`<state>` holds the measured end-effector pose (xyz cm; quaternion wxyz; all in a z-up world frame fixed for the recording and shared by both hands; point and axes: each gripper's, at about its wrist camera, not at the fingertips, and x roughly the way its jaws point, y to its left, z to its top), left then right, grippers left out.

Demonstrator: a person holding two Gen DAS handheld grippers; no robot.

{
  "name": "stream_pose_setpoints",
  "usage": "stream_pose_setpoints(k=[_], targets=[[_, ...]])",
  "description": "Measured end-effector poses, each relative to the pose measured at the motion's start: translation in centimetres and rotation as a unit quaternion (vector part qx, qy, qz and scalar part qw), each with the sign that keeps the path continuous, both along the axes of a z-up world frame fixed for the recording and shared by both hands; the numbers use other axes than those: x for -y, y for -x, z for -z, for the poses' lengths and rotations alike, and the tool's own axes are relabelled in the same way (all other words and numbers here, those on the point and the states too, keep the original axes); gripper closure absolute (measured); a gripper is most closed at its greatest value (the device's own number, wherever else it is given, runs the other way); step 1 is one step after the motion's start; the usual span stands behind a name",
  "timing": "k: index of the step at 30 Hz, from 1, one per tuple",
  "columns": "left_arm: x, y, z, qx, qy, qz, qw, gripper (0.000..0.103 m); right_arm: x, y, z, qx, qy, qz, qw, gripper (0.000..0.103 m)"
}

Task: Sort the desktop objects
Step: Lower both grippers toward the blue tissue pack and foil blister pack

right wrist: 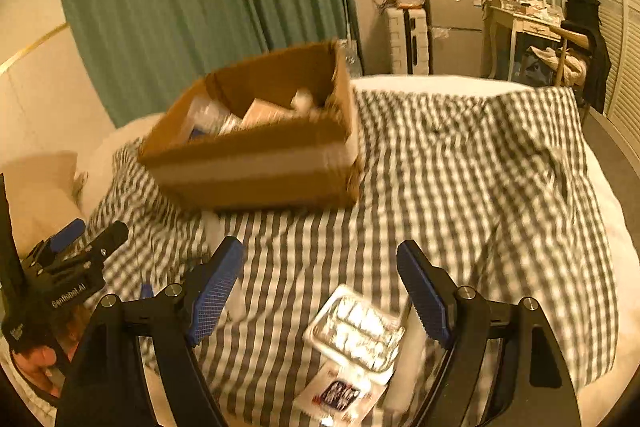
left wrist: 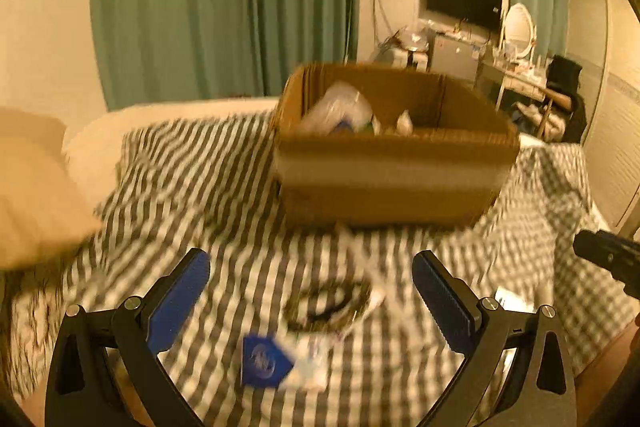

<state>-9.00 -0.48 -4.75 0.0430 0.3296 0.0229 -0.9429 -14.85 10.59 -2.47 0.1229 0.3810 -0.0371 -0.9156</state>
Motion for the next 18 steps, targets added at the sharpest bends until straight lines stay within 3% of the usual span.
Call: stream_pose_setpoints(k=[5,9,14,18], targets=[[0.9,-1.3,4.5,0.048,-0.034,-0.027,0.9979,0.000,1.7,-0.9,3.8,0.028,-0.012,-0.005,1.000,0.021],[2.0,-1.2,7.6,0.089,-0.040,-0.061,0.9934,0.000,2.2,-0.9,6.4,0.048,-0.040,-0.005,0.998,0.019],[3.6,-1.3,9.2,0.106,-0.082,-0.088,0.9870,0.000,2.9,-0.6,7.9,0.063,-0.036,-0.014,0.997,0.019],[3.5,-0.6,9.9,0.115,-0.085,-0.078,0.9867,0.000,3.6,-0.6,8.6,0.072,-0.039,-0.025,0.996,0.019]])
